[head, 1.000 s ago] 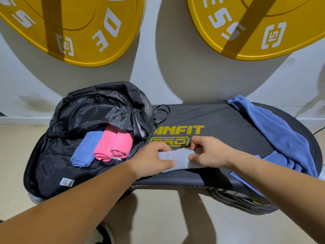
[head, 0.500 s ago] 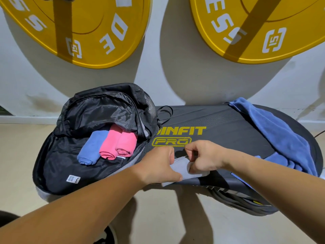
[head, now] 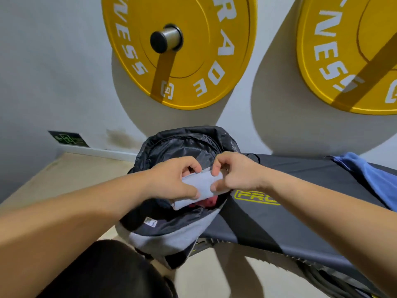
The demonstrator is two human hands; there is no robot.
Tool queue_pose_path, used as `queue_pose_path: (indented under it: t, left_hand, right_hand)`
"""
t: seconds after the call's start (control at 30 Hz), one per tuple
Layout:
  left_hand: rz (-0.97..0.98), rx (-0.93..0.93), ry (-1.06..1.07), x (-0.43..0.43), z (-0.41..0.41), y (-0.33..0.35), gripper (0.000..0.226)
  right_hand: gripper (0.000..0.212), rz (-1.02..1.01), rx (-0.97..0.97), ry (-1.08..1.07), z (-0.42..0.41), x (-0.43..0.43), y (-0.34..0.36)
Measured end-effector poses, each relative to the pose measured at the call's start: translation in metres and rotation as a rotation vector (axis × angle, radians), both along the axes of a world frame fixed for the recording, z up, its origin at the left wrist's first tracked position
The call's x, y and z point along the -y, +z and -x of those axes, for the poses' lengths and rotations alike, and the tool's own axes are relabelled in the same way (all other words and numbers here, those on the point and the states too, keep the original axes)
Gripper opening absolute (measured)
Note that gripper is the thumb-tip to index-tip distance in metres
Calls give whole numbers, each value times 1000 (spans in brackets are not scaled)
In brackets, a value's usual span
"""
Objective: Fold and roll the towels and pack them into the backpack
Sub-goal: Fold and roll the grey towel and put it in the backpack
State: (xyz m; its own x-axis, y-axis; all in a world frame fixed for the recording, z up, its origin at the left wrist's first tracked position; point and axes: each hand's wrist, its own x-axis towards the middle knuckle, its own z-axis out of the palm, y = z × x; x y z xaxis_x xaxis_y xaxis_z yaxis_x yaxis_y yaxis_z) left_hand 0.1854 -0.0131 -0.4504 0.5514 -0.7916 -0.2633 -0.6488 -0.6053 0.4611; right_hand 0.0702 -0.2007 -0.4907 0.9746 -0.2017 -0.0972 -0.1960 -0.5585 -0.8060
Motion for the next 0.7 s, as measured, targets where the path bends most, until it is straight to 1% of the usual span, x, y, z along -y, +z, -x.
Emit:
queue_pose_path:
  t: [0.1, 0.2, 0.27, 0.33, 0.37, 0.43, 0.47, 0.53, 0.63, 0.7]
  left_hand:
    - [167, -53, 152, -44, -19, -15, 52]
    - [282, -104, 312, -81, -37, -45, 53]
    - [360, -154, 441, -100, -50, -62, 54]
    - [419, -170, 586, -116, -63, -78, 59]
    - [417, -153, 649, -122, -68, -85, 61]
    - [324, -116, 745, -130, -76, -99, 59]
    - [252, -108, 766, -130, -78, -106, 56]
    - [147, -85, 718, -126, -79, -119, 51]
    - [193, -81, 585, -116, -82, -135, 49]
    - [232, -112, 535, -107, -91, -141, 50]
  right_hand:
    - [32, 124, 166, -57, -35, -17, -7]
    - [34, 374, 258, -28, -61, -33, -17]
    - [41, 534, 235, 20, -74, -40, -24]
    - [47, 652, 205, 53, -83, -43, -33]
    - [49, 693, 193, 65, -86, -43, -39]
    - [52, 749, 161, 80, -89, -42, -51]
    - [52, 783, 156, 84, -90, -40, -57]
    - [46, 868, 155, 82, -94, -35, -67]
    - [28, 962, 185, -13, -105, -33, -75]
    - [25, 947, 207, -82, -112, -34, -76]
